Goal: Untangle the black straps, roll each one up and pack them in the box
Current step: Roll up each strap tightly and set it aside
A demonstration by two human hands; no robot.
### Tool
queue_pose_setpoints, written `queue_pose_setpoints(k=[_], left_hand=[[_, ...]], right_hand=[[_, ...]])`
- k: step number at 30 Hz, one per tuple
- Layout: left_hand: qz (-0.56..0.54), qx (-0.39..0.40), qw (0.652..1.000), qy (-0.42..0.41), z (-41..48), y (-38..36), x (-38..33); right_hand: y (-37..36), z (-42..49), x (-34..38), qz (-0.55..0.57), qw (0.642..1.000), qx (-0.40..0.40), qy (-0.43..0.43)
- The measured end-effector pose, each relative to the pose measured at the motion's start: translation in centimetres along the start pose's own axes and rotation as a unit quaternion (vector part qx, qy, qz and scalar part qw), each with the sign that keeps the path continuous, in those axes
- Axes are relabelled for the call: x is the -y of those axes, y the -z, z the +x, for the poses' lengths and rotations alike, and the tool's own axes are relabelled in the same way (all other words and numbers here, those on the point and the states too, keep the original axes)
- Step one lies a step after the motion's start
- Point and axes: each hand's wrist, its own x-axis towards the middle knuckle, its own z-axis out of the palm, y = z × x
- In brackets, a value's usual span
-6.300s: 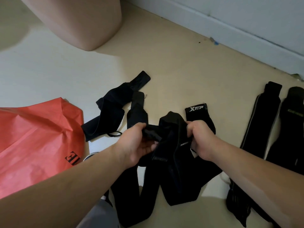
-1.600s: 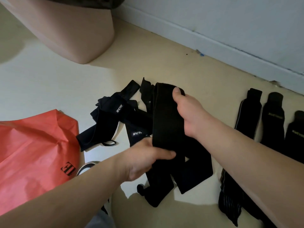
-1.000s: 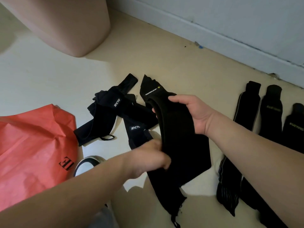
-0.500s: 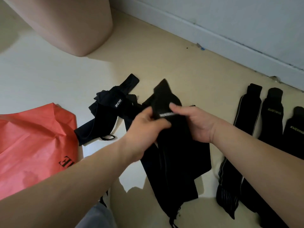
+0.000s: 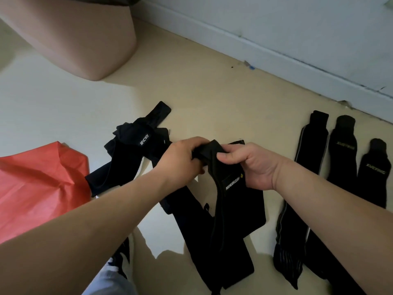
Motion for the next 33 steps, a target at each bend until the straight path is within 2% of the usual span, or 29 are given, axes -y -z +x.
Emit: queue_pose_setpoints(k=[3, 6, 8, 11, 12, 14, 15, 16, 17, 20, 22, 25, 29, 33], left_hand=[[0.073, -0.046, 0.996, 0.02, 1.1, 0.2, 0.7], [0.115, -0.094, 0.984, 0.102, 2.4, 1.8, 2.3], [0.177, -0.084, 0.972, 0.127, 2.2, 2.4, 2.3], [0.135, -0.129, 0.98, 0.067, 0.3, 0.9, -0.5], [0.093, -0.101, 0.989, 0.048, -0.7, -0.4, -1.6], [-0.054, 0.063, 0.994, 0.077, -2.2, -3.5, -3.4], [-0.134, 0.147, 0.972, 0.123, -2.9, -5.0, -4.2], [-0.187, 0.199, 0.95, 0.154, -3.5, -6.5, -4.4], [-0.218, 0.219, 0.938, 0.159, -3.9, -7.7, -4.2], [-0.181, 0.257, 0.937, 0.151, -4.7, -10.0, -2.9], [-0.173, 0.31, 0.919, 0.173, -6.0, -10.8, -2.3], [-0.207, 0.309, 0.909, 0.187, -7.1, -12.0, -2.8], [-0.255, 0.237, 0.923, 0.164, -4.6, -12.7, -4.7], [-0.248, 0.231, 0.929, 0.151, -2.2, -13.9, -6.1]], right_hand=[[1.4, -1.4, 0.8, -0.016, 0.999, 0.019, -0.042], [3.2, -3.6, 0.9, 0.031, 0.996, 0.074, -0.035], [3.9, -4.6, 0.7, 0.058, 0.998, 0.024, -0.007], [4.9, -4.6, 0.1, 0.06, 0.992, -0.109, 0.025], [5.2, -4.3, 0.0, 0.061, 0.987, -0.145, 0.027], [5.4, -3.7, 0.0, 0.077, 0.973, -0.215, 0.023], [5.6, -3.3, 0.0, 0.082, 0.965, -0.249, 0.017], [5.8, -3.2, 0.1, 0.082, 0.957, -0.279, 0.014], [5.9, -3.1, 0.3, 0.079, 0.949, -0.304, 0.014], [6.9, -3.8, 1.1, 0.072, 0.927, -0.364, 0.051], [7.7, -4.9, 1.5, 0.072, 0.914, -0.39, 0.09], [8.8, -6.7, 1.6, 0.094, 0.914, -0.38, 0.107], [10.2, -8.8, -0.7, 0.052, 0.954, -0.294, 0.025], [10.9, -9.3, -2.0, 0.043, 0.945, -0.321, 0.055]])
